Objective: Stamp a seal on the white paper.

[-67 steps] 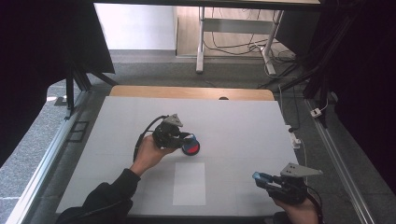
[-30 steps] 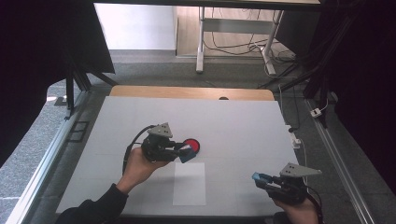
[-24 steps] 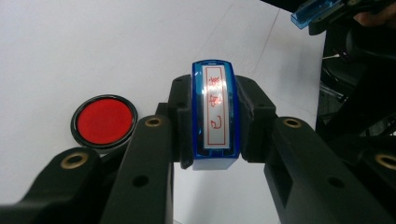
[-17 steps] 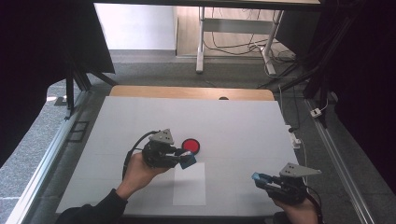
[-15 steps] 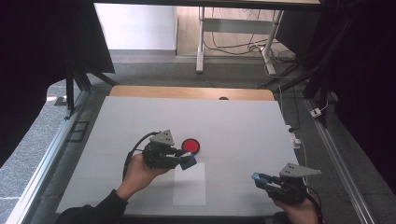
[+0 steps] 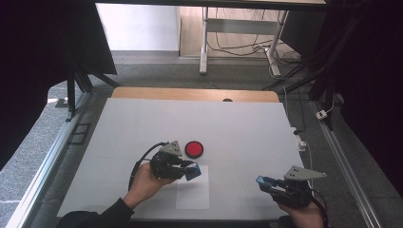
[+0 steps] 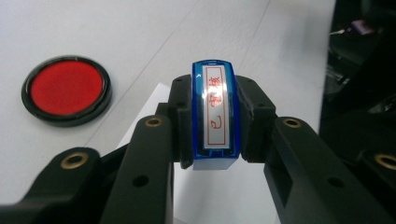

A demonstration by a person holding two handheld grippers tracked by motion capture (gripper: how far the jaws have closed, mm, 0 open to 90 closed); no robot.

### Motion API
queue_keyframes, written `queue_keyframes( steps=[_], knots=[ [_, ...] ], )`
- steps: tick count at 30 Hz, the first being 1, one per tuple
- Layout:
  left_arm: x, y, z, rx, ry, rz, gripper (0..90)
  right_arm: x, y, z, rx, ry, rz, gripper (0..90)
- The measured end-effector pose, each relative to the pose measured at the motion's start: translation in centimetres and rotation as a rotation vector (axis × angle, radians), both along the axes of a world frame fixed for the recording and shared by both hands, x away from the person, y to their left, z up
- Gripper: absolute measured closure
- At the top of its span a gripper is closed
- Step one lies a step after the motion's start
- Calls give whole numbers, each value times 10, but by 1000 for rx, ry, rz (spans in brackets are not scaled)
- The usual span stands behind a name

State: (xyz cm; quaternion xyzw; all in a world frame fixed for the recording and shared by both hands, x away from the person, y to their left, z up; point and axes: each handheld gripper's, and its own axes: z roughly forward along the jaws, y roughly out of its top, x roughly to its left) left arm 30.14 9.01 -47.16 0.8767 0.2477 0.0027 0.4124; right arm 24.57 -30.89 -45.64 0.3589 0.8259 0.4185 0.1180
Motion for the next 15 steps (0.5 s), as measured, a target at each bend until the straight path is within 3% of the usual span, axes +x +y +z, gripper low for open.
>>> queue_keyframes(
  steps=[15],
  knots=[
    [3,-9,-25,51,33,-5,705,1,0,0,8,4,1,678]
  ],
)
